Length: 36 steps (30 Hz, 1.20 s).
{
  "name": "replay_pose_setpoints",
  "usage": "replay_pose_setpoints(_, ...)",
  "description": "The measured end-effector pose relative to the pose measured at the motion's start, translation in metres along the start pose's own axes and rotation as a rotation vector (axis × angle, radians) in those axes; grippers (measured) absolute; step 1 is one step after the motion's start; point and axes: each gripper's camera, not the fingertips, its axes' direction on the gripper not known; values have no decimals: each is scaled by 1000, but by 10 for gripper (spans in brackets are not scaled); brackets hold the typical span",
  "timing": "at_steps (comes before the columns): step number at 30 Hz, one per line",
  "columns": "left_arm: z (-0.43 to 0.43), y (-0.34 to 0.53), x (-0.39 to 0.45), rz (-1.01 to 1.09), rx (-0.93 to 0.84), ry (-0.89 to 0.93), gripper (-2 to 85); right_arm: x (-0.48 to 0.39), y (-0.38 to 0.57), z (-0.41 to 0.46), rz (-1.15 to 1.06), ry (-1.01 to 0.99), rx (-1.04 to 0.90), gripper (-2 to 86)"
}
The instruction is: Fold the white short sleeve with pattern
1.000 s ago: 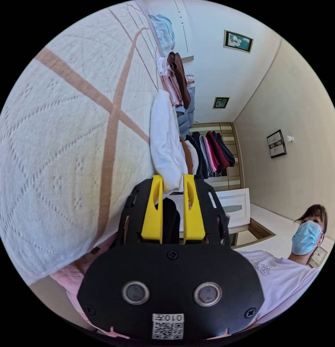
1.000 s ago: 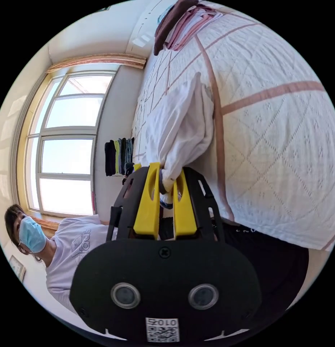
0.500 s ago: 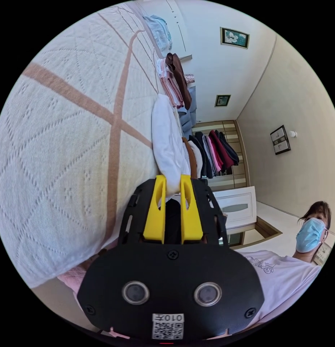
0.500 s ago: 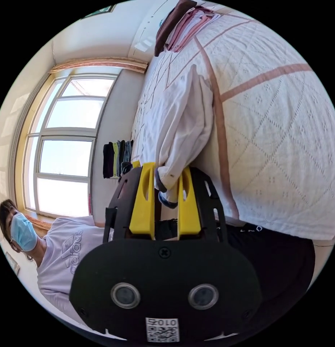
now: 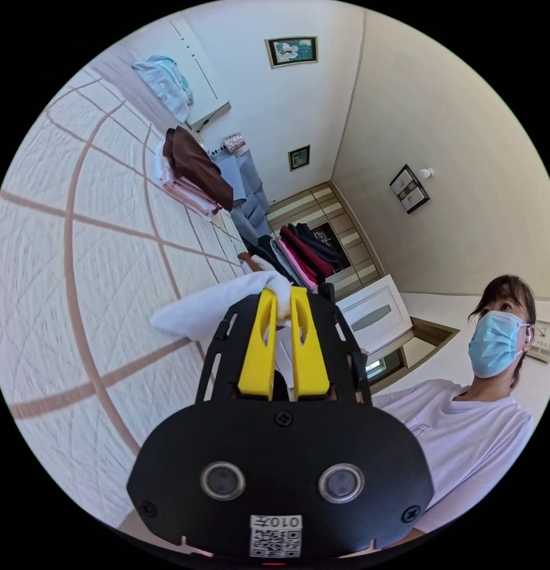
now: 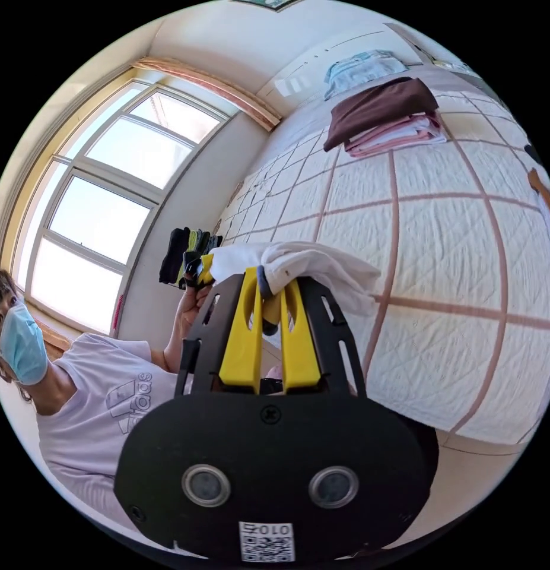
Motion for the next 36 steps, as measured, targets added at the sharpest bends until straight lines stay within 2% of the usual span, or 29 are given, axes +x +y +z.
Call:
replay_pose_setpoints(5, 37, -124, 3, 93, 47, 26, 53, 20, -112, -31, -20, -84, 4, 52)
replay_pose_setpoints(9, 66, -242, 53, 327, 129, -23, 53, -27, -226, -97, -255, 75, 156, 50)
replay_pose_setpoints(12, 100, -293, 24, 252, 132, -41, 53, -26, -289, -119, -314, 162, 218, 45)
replay_pose_setpoints(14, 129, -307, -20, 142, 107, -61, 52, 4, -321, -110, -260, 207, 170, 45)
replay_pose_setpoints(17, 183, -300, -116, -117, 21, -133, 51, 88, -355, -65, -69, 224, 23, 49)
replay_pose_setpoints(18, 200, -286, -151, -237, 25, -96, 51, 125, -357, -44, 32, 191, -38, 53)
replay_pose_setpoints(20, 215, -264, -177, -303, 100, -16, 50, 157, -349, -29, 95, 103, -29, 57)
replay_pose_setpoints(22, 226, -257, -177, -271, 114, 5, 50, 165, -336, -31, 88, -11, 33, 60)
replay_pose_setpoints(27, 243, -260, -131, -116, 63, -133, 50, 130, -331, -25, 63, -36, 9, 64)
replay_pose_setpoints(30, 262, -256, -117, -99, 7, -276, 49, 106, -337, -11, 70, 88, -48, 74)
replay_pose_setpoints(33, 263, -235, -107, -104, 62, -348, 44, 70, -332, -9, 46, 214, -55, 88)
replay_pose_setpoints(35, 257, -214, -82, -32, 104, -400, 39, 34, -319, -12, 7, 418, -59, 95)
replay_pose_setpoints(36, 254, -197, -59, 46, 86, -463, 35, 7, -303, -12, -24, 593, -64, 97)
